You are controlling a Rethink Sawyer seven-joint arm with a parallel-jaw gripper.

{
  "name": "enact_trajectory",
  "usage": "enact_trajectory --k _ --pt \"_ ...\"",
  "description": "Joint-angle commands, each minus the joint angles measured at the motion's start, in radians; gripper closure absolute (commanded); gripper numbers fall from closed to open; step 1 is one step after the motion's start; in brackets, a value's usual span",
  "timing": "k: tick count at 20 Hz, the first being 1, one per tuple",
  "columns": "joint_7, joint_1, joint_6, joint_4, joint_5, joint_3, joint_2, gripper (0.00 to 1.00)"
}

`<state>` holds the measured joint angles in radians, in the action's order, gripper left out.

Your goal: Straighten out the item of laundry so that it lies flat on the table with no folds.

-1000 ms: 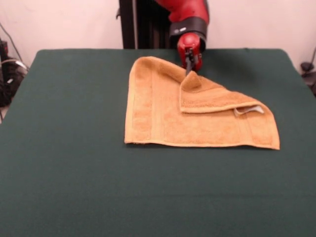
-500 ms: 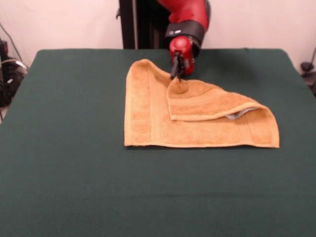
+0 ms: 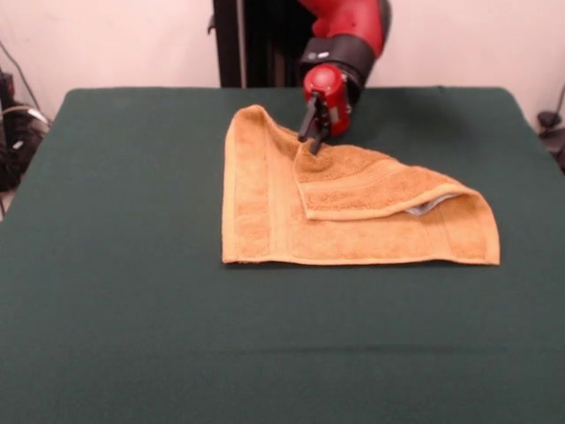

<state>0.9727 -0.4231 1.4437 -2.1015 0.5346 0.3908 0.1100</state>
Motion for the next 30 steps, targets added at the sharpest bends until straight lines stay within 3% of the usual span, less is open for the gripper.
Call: enact_trajectory --k 1,4,9,13,16,20,24,30 --pt "-0.159 -0.032 -0.476 0.056 0.042 -0.014 -0.107 0.00" --pt "-0.115 0.012 -0.657 0.060 -0.105 0.025 -0.235 0.00" --pt "-0.101 0.118 -1.104 0.079 -0.329 0.050 -0.506 0.00" --pt "-0.067 0.139 -1.294 0.124 -0.408 0.067 -0.584 0.00" --pt "-0.026 0.137 -1.376 0.158 -0.452 0.078 -0.612 0.00" --pt "0.015 0.197 -1.462 0.182 -0.538 0.034 -0.696 0.00" --pt "0.074 0.337 -1.465 0.182 -0.606 -0.114 -0.783 0.00" --pt "0.141 0.502 -1.438 0.194 -0.642 -0.285 -0.804 0.00"
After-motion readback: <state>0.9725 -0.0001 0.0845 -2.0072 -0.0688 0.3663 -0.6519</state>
